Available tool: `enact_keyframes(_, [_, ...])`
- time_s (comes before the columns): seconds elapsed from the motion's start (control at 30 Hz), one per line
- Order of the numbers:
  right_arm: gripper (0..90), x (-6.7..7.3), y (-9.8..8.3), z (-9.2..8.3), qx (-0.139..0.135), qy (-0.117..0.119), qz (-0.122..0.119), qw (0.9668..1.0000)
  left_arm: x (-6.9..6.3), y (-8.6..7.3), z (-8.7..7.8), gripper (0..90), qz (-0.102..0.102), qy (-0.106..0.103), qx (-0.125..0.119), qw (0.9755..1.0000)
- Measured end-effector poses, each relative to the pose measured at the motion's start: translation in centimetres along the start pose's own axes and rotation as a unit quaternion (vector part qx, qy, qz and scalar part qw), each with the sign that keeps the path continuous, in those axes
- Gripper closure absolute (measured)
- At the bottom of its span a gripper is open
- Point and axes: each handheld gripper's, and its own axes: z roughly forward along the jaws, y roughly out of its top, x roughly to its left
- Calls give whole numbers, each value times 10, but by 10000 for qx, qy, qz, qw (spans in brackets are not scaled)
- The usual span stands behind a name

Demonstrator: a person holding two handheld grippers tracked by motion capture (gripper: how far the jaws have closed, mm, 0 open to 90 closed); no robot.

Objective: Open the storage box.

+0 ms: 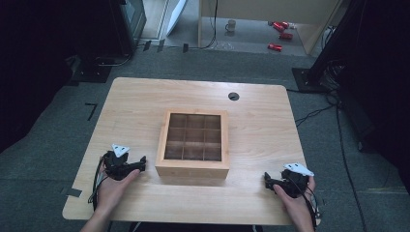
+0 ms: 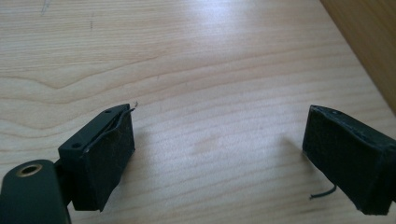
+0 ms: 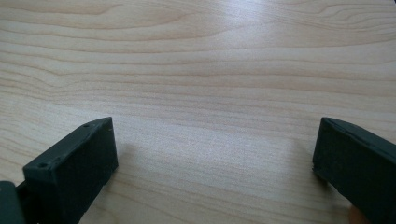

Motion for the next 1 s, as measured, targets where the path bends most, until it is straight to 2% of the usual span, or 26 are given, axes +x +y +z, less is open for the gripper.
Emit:
enact_keyframes(0.03, [0, 0, 0, 0, 0, 1, 0, 10000, 0, 0, -2, 93, 58, 1, 103, 9999])
enact_keyframes(0.17, [0, 0, 1, 1, 7, 27, -12, 10000, 5, 1, -5, 97, 14, 30, 230, 9997])
enact_keyframes(0.23, [15, 0, 1, 1, -21, 33, -3, 10000, 8, 0, -7, 97, -29, -89, 226, 9997])
enact_keyframes(0.27, [76, 1, 2, 0, -78, 32, 45, 10000, 8, 0, -10, 97, -49, -188, 213, 9996])
enact_keyframes(0.3, [76, 1, 2, 0, -78, 32, 45, 10000, 8, 0, -10, 97, -49, -188, 213, 9996])
enact_keyframes(0.33, [113, 2, 2, -1, -92, 49, 57, 9999, 8, 0, -12, 97, -31, -196, 185, 9996])
enact_keyframes(0.4, [131, 5, 6, -4, -136, 233, 161, 9995, 5, 1, -17, 95, 7, -195, 88, 9998])
enact_keyframes(0.5, [136, 10, 10, -7, -282, 251, 147, 9992, 3, 2, -21, 91, 10, -227, 4, 9997])
enact_keyframes(0.53, [136, 12, 11, -9, -322, 293, 163, 9989, 2, 2, -25, 86, 6, -323, -67, 9995])
enact_keyframes(0.8, [141, 32, 17, -18, -566, 430, 24, 9975, -9, -1, -37, 83, 120, -557, -207, 9982])
enact_keyframes(0.9, [142, 37, 18, -19, -611, 487, 8, 9969, -13, -1, -39, 83, 170, -624, -231, 9976])
enact_keyframes(1.0, [149, 43, 20, -20, -649, 630, 35, 9959, -20, -2, -38, 84, 258, -781, -227, 9964])
